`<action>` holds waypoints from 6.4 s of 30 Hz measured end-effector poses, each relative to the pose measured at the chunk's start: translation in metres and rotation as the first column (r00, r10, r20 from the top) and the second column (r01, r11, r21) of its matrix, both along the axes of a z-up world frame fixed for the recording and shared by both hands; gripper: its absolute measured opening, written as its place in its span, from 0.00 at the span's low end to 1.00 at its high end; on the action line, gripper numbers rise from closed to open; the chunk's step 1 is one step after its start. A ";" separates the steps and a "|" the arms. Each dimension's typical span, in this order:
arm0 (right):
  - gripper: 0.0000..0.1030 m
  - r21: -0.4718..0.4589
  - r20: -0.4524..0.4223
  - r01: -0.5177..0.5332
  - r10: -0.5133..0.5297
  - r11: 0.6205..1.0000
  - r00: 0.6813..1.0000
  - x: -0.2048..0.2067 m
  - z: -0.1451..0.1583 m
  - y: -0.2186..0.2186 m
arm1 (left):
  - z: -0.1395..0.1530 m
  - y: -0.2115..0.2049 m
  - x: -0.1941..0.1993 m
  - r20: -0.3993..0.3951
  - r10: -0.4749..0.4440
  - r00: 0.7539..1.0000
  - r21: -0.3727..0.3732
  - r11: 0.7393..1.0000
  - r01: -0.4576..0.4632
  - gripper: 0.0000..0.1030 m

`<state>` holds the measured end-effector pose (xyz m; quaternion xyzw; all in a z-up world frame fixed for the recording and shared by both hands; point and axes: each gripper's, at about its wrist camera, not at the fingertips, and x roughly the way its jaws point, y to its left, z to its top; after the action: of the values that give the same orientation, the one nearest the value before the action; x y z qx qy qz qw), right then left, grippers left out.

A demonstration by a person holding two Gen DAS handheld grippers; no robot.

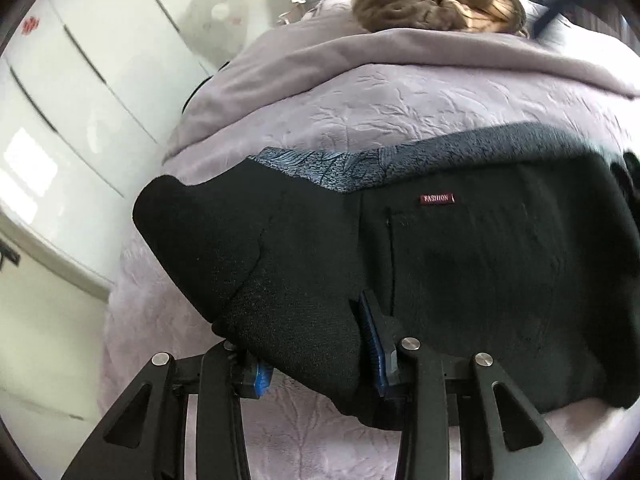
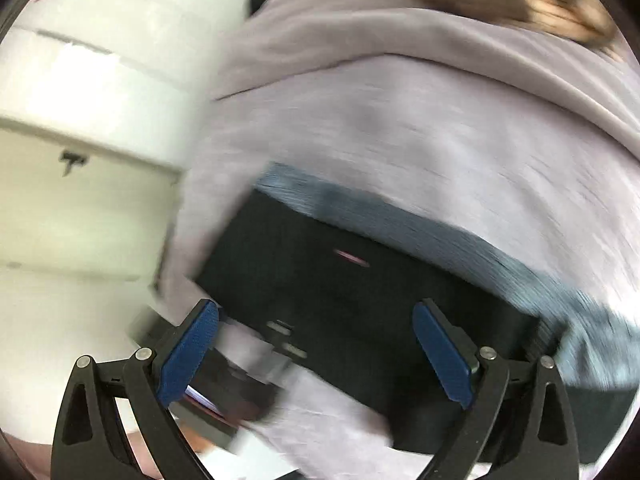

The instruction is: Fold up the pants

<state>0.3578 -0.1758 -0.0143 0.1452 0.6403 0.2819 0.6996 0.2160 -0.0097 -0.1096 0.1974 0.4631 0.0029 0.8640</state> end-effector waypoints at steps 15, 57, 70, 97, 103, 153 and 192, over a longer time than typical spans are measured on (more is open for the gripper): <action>0.26 -0.165 -0.333 -0.449 0.379 0.878 0.863 0.035 -0.081 0.165 | 0.010 -0.008 -0.006 -0.009 -0.027 1.000 0.026 0.999 0.028 0.38; 0.25 0.194 -0.169 0.544 -0.518 0.816 0.838 -0.206 -0.111 -0.405 | 0.072 -0.315 -0.130 -0.130 -0.604 0.786 -0.063 0.796 0.601 0.69; 0.25 -0.095 0.031 0.534 -0.534 0.840 0.845 -0.216 -0.064 -0.358 | 0.031 -0.212 -0.032 -0.337 -0.187 0.923 -0.174 0.976 0.134 0.78; 0.81 -0.275 0.052 0.503 -0.510 0.819 0.859 -0.229 -0.047 -0.319 | 0.057 -0.192 -0.053 -0.418 -0.132 0.899 -0.147 0.986 0.077 0.99; 0.81 -0.279 0.058 0.498 -0.504 0.821 0.862 -0.230 -0.040 -0.313 | 0.060 -0.190 -0.055 -0.427 -0.129 0.895 -0.154 0.986 0.069 0.99; 0.82 -0.280 0.015 0.500 -0.517 0.819 0.856 -0.225 -0.055 -0.331 | 0.048 -0.188 -0.043 -0.476 -0.096 0.874 -0.174 0.985 0.013 0.99; 0.82 0.069 -0.141 0.493 -0.480 0.868 0.866 -0.185 -0.131 -0.426 | 0.008 -0.182 0.029 -0.455 -0.339 0.824 -0.524 0.850 0.060 0.99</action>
<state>0.1723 -0.6019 -0.1452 0.3541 0.6083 0.1196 0.7002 0.2453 -0.1916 -0.1020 0.0150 0.6447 -0.2621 0.7179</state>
